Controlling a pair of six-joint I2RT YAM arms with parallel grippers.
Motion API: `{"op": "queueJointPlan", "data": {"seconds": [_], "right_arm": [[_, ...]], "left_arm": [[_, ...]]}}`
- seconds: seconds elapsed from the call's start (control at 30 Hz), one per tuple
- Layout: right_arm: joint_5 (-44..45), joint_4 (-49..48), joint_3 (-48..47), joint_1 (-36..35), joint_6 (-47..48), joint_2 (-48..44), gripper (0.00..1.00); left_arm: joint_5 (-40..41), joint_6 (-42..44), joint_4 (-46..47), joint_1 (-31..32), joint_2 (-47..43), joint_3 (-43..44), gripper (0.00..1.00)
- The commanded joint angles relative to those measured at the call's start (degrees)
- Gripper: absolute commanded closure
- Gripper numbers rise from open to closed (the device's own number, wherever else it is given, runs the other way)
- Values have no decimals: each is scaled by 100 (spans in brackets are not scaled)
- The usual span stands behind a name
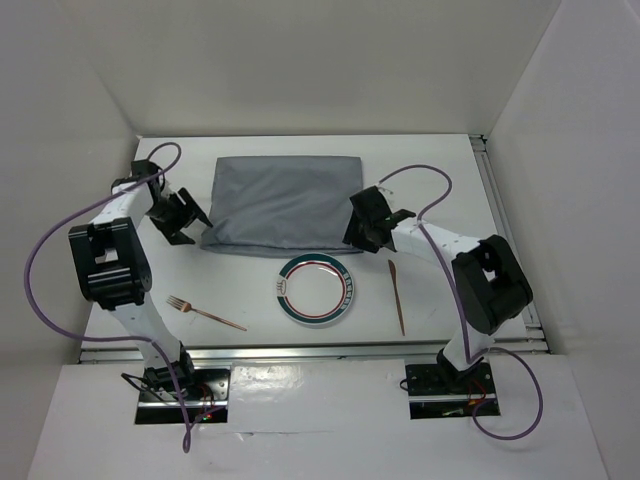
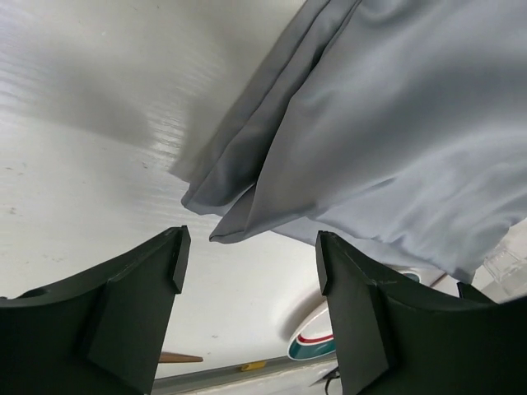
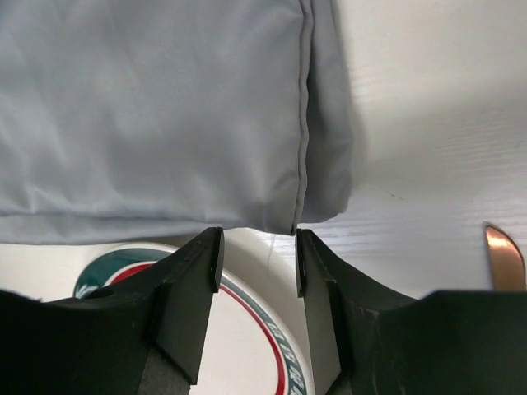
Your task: Set the dinner table for one person
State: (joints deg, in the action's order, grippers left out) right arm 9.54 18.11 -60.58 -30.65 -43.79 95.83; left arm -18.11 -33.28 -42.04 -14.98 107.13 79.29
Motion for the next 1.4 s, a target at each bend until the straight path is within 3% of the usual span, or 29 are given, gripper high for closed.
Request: {"op": "queueJointPlan", "data": {"seconds": [0.0, 0.17, 0.3, 0.4, 0.47, 0.67, 0.93, 1.07, 1.1, 1.13, 1.17, 1.23, 1.37], "right_arm": [[224, 280, -86, -28, 2, -178, 48], [416, 508, -86, -28, -50, -583, 48], [295, 633, -24, 217, -130, -934, 48], [-196, 457, 64, 673, -7, -996, 32], [-417, 457, -6, 806, -7, -690, 28], [-1199, 124, -86, 973, -77, 57, 28], [-1235, -115, -95, 974, -200, 594, 26], [-1235, -185, -147, 974, -252, 726, 29], [-1235, -237, -147, 974, -253, 796, 30], [-1288, -238, -147, 974, -253, 875, 33], [-1288, -299, -147, 974, -305, 876, 35], [-1341, -352, -200, 974, -366, 946, 43], [-1070, -326, -542, 974, -306, 1060, 100]], "left_arm": [[193, 5, 47, -31, -298, 219, 20], [536, -65, 47, -31, -473, -62, 21], [151, 40, 398, -31, -422, -369, 17], [36, 102, 530, -31, -54, -422, 11], [35, 102, 600, -31, 88, -423, 11], [35, -21, 899, -31, 317, -563, 15], [88, -21, 952, -31, 642, -379, 34], [141, -74, 952, -31, 747, -379, 68], [141, -74, 952, -31, 748, -379, 85], [141, -126, 952, -31, 748, -379, 94], [71, -126, 952, -31, 748, -300, 100], [1, -126, 900, -31, 800, -239, 100], [-236, -126, 847, -31, 784, 16, 100]]}}
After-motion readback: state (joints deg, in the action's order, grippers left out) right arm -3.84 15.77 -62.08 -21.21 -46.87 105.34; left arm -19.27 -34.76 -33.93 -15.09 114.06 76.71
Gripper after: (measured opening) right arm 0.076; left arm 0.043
